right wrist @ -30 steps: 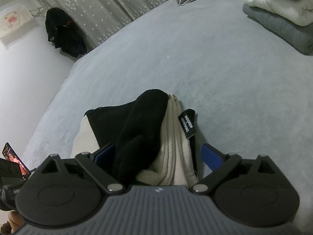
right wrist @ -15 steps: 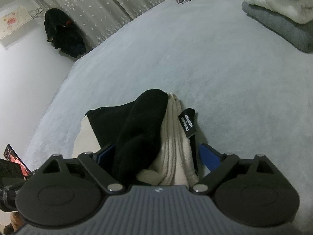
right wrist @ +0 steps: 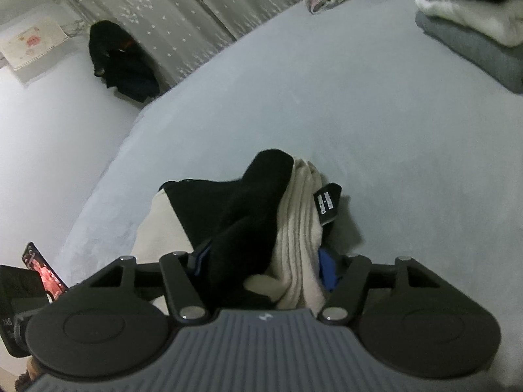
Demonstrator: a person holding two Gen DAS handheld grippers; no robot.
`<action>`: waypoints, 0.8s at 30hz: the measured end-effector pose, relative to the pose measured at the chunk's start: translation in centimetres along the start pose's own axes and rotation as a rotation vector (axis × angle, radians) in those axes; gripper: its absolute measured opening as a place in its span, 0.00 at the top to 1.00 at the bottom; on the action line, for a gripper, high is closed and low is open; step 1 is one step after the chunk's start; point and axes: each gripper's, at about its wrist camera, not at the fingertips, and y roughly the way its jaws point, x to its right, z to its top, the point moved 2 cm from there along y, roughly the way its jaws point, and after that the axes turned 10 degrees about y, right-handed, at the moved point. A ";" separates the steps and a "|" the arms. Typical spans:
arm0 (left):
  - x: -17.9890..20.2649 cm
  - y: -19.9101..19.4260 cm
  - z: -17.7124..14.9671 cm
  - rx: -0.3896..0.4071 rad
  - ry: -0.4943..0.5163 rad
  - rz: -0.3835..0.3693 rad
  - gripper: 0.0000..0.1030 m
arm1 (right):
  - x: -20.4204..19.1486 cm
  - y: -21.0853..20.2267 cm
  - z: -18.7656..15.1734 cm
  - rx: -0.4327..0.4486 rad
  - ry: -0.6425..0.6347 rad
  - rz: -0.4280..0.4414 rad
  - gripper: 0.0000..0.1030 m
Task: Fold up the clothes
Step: 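Carry the bundle with both tools toward the stack of folded clothes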
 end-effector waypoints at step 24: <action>-1.2 1.6 -0.7 -0.014 -0.190 -0.040 0.56 | 3.1 0.7 1.2 -0.044 0.190 0.065 0.46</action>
